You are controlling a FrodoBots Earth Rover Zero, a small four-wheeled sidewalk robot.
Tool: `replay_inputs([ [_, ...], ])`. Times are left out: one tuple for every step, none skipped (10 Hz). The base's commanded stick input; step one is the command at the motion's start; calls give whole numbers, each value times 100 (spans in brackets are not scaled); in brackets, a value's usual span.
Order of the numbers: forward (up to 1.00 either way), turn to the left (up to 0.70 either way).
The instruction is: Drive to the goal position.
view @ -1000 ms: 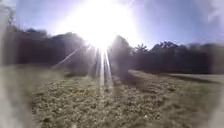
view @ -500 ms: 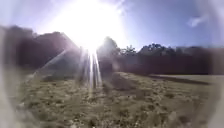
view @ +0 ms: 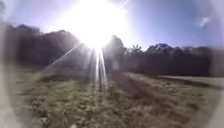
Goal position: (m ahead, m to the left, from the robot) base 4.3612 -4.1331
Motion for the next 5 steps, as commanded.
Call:
replay_inputs([
  [100, -40],
  [100, -40],
  [100, -22],
  [100, -5],
  [100, 0],
])
